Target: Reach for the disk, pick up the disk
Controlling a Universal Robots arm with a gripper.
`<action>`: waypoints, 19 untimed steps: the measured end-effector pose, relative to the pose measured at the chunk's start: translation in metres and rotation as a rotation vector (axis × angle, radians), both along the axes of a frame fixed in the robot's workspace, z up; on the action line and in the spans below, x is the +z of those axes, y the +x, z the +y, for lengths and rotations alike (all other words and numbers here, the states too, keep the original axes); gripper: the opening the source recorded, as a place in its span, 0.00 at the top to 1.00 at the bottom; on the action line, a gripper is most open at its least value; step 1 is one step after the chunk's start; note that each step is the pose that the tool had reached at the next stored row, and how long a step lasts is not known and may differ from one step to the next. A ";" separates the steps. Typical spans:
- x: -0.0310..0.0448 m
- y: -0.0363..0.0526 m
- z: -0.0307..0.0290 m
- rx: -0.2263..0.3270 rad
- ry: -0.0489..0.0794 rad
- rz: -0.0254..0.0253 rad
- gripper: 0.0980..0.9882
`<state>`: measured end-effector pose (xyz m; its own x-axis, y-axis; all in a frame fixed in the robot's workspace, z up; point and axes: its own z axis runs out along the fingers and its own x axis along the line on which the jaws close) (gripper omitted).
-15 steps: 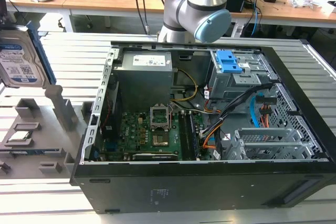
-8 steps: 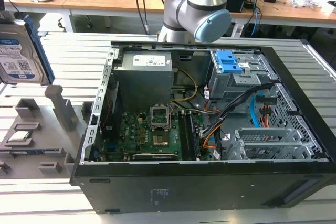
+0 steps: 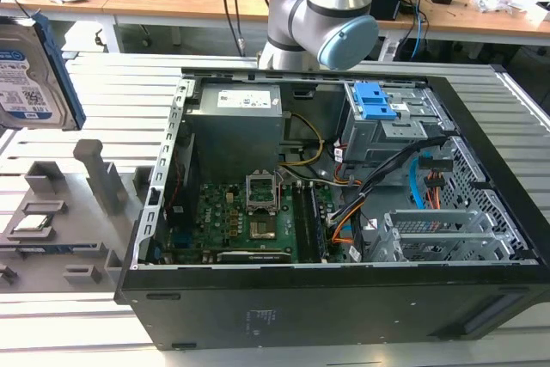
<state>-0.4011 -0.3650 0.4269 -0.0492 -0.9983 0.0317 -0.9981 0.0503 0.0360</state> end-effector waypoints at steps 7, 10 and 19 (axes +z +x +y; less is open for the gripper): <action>0.0120 0.0004 0.0003 0.000 -0.003 0.0000 0.70; 0.0177 0.0007 0.0005 0.000 -0.004 0.0000 0.70; 0.0367 0.0012 0.0007 0.000 -0.005 0.0000 0.70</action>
